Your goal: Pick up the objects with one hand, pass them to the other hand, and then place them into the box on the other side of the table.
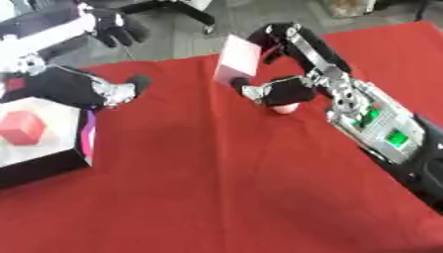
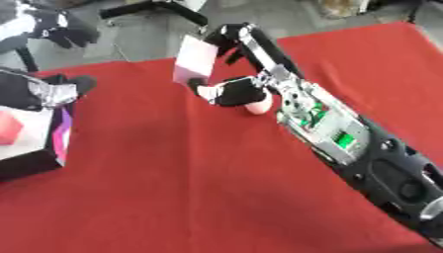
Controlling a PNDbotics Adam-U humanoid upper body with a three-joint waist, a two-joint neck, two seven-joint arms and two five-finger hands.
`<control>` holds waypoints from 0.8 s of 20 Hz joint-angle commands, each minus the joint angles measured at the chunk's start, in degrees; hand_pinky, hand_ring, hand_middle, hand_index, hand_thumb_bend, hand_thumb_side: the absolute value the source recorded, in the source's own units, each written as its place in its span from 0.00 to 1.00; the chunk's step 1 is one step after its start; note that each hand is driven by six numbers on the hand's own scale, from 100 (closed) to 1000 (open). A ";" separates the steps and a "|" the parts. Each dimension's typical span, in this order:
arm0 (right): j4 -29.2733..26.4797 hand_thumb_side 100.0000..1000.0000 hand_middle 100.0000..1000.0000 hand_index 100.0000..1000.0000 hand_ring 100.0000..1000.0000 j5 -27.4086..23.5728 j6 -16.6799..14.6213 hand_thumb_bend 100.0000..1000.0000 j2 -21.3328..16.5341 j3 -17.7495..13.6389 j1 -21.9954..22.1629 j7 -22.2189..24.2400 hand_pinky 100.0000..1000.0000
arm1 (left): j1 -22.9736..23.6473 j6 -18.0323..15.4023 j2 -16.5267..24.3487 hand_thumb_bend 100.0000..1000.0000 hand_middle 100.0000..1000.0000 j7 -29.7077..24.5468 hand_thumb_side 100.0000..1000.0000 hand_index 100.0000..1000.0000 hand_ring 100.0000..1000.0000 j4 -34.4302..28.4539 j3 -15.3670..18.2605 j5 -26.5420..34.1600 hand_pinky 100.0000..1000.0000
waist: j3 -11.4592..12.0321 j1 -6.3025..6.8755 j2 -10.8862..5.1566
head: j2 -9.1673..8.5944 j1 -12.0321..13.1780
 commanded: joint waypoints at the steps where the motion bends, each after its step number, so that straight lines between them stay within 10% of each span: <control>1: -0.86 0.00 0.39 0.50 0.66 1.27 -0.07 0.00 -0.13 0.16 -1.14 0.17 0.61 | -1.75 -0.86 -0.57 0.28 0.75 0.08 0.28 0.85 0.79 0.56 -0.31 -2.14 0.80 | 0.10 0.57 -1.84 | 0.33 0.25; 16: -0.86 0.00 0.40 0.51 0.66 7.62 -3.55 0.00 0.88 2.75 -1.63 3.05 0.63 | -3.14 -3.03 -5.48 0.35 0.75 2.19 0.25 0.84 0.79 3.15 -2.27 -9.80 0.80 | 0.03 0.50 -1.66 | 0.33 1.49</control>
